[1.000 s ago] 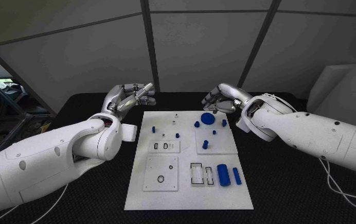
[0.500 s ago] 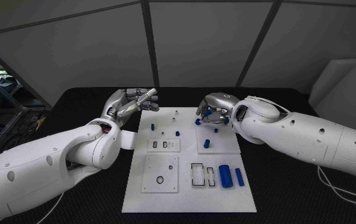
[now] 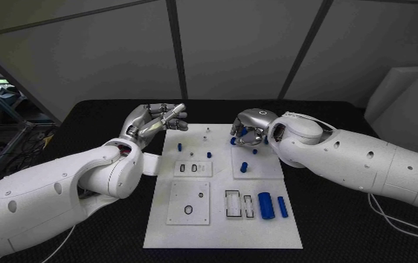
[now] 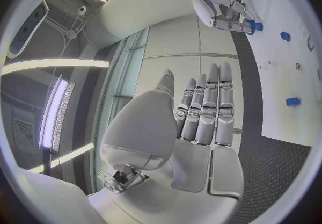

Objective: Assemble the parts on the task board

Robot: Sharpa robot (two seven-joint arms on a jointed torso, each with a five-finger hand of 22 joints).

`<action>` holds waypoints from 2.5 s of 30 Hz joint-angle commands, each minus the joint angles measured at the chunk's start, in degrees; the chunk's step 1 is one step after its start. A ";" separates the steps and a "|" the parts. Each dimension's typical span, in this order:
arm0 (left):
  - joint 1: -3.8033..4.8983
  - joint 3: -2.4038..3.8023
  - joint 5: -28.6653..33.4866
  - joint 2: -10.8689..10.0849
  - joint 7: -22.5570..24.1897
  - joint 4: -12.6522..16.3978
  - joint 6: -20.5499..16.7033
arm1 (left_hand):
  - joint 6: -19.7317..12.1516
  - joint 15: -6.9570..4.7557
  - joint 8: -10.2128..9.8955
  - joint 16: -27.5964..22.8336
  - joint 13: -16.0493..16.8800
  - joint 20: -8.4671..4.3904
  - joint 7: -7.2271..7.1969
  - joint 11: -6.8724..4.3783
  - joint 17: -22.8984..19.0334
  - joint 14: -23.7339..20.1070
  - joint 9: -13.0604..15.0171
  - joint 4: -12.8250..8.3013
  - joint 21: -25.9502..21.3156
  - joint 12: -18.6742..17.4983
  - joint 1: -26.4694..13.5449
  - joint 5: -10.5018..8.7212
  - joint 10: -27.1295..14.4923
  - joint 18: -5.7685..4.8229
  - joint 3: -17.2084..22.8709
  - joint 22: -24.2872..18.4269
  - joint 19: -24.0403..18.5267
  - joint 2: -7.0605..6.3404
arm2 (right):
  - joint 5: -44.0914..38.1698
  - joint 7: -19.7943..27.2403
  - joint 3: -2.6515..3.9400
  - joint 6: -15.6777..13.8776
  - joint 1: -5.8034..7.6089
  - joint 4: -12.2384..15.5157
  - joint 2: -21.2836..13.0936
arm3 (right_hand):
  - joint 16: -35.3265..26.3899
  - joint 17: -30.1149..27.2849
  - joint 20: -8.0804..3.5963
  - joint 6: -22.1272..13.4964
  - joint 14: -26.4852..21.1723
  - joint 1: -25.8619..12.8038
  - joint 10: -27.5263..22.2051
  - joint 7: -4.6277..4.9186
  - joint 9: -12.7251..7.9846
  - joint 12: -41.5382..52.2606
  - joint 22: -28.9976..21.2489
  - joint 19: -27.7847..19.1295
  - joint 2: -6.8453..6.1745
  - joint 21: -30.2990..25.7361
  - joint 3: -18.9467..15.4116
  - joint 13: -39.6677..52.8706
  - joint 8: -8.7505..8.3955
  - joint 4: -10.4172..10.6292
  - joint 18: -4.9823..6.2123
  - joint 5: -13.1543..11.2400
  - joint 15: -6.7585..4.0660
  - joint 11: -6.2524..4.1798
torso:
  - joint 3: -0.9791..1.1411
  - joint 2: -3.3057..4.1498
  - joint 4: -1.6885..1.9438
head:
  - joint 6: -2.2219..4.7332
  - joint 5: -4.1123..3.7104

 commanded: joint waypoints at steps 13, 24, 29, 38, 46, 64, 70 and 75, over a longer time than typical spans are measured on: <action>0.08 0.04 -0.59 -0.10 -0.32 0.31 1.16 | -0.01 0.35 -0.60 -0.70 -0.04 0.36 0.60 0.36 0.53 0.19 -0.04 0.15 0.33 -0.66 -0.96 -0.43 0.08 -1.16 -0.89 0.10 0.08 -0.40 | -2.37 -1.97 0.04 3.39 0.16 -1.40 1.75 | 4.06 4.49 0.01 0.47 1.80 0.26 0.97 -0.16 0.13 0.33 4.28 1.40 -0.67 3.33 1.84 0.19 0.02 0.58 -0.93 0.23 -0.10 -0.31 | 0.07 0.33 -0.16 | -0.45 0.30; 0.09 0.04 -0.59 -0.22 -0.35 0.23 1.21 | -0.01 0.38 -0.76 -0.93 -0.03 0.40 0.65 0.40 0.80 0.26 -0.03 0.31 0.37 -0.85 -1.32 -0.49 0.06 -1.15 -1.24 0.13 0.05 -0.46 | -2.44 -1.51 0.03 2.95 0.15 -2.28 2.37 | 9.73 10.90 -0.29 3.24 2.29 1.13 3.78 -0.33 0.39 0.95 10.82 3.52 -0.19 8.35 5.01 0.64 0.71 1.35 -1.78 -0.32 -0.36 -0.80 | 0.08 0.42 -0.14 | -0.61 0.42; 0.09 0.04 -0.59 -0.25 -0.34 0.26 1.21 | 0.00 0.38 -0.79 -0.97 -0.03 0.40 0.66 0.41 0.86 0.28 -0.03 0.34 0.38 -0.88 -1.38 -0.49 0.06 -1.15 -1.31 0.13 0.05 -0.46 | -2.45 -1.30 0.03 2.20 0.15 -2.61 2.55 | 10.85 12.01 -0.38 4.27 2.17 1.50 4.54 -0.56 0.46 0.91 12.07 3.64 0.00 9.44 6.28 0.72 0.92 1.72 -1.92 -0.55 -0.57 -1.05 | 0.06 0.45 -0.11 | -0.62 0.40; 0.10 0.05 -0.57 -0.32 -0.28 0.25 1.19 | 0.01 0.39 -0.80 -1.00 -0.02 0.41 0.66 0.41 0.88 0.28 -0.02 0.36 0.38 -0.90 -1.42 -0.49 0.07 -1.15 -1.34 0.14 0.04 -0.45 | -2.44 -0.83 0.04 -1.69 0.15 -2.06 2.48 | 11.81 12.95 -0.47 5.13 2.05 2.34 5.16 -0.71 0.52 0.79 13.57 3.90 0.17 10.68 7.67 0.81 1.05 1.81 -2.11 -0.90 -0.81 -1.27 | 0.07 0.48 -0.09 | -0.56 0.51; 0.10 0.05 -0.55 -0.37 -0.28 0.10 1.23 | 0.02 0.40 -0.82 -1.05 -0.02 0.42 0.66 0.41 0.91 0.26 -0.02 0.37 0.38 -0.91 -1.45 -0.48 0.08 -1.15 -1.37 0.14 0.02 -0.44 | -1.84 -0.39 0.08 -9.67 0.46 -0.66 2.60 | 12.21 13.24 -0.50 5.63 1.98 2.70 5.25 -0.72 0.58 0.59 14.99 4.29 -0.13 11.69 8.39 0.79 1.14 1.73 -2.31 -0.82 -0.81 -1.27 | 0.00 0.49 -0.13 | -0.31 0.68; 0.10 0.04 0.25 0.30 -0.42 -0.20 1.15 | 0.18 0.42 -0.87 -1.35 0.03 0.45 0.65 0.40 1.12 0.17 0.01 0.13 0.38 -1.00 -1.15 -0.43 0.22 -1.15 -1.43 0.14 -0.09 -0.38 | -0.90 1.16 0.09 -10.20 1.29 -10.34 11.95 | 13.33 14.41 -0.22 5.57 1.96 1.59 5.17 -0.48 0.48 0.10 15.99 4.13 -1.16 12.67 9.05 0.63 0.72 2.83 -2.41 0.18 -0.65 -1.06 | -0.11 0.70 0.19 | -0.07 0.66; 0.10 0.05 0.28 0.42 -0.60 -0.20 0.96 | 0.18 0.42 -0.87 -1.35 0.03 0.45 0.65 0.40 1.12 0.17 0.01 0.13 0.38 -1.00 -1.15 -0.43 0.22 -1.15 -1.43 0.14 -0.09 -0.38 | -1.30 1.01 0.09 -8.85 1.32 -12.50 13.94 | 13.56 14.68 -0.16 5.51 1.98 1.26 5.13 -0.48 0.46 0.03 16.15 4.11 -1.40 12.81 8.99 0.61 0.63 3.16 -2.43 0.20 -0.62 -1.04 | -0.15 0.81 0.18 | -0.19 0.95; 0.11 0.05 0.29 0.44 -0.67 -0.13 0.87 | 0.22 0.42 -0.88 -1.40 0.03 0.45 0.66 0.40 1.16 0.17 0.02 0.09 0.38 -1.01 -1.09 -0.43 0.24 -1.15 -1.45 0.15 -0.10 -0.38 | -1.65 0.76 0.09 -7.86 1.34 -13.91 14.95 | 13.59 14.68 -0.15 5.49 1.97 1.16 5.11 -0.48 0.46 0.01 16.22 4.10 -1.50 12.86 8.97 0.60 0.60 3.26 -2.43 0.15 -0.60 -1.03 | -0.15 0.83 0.17 | -0.27 0.84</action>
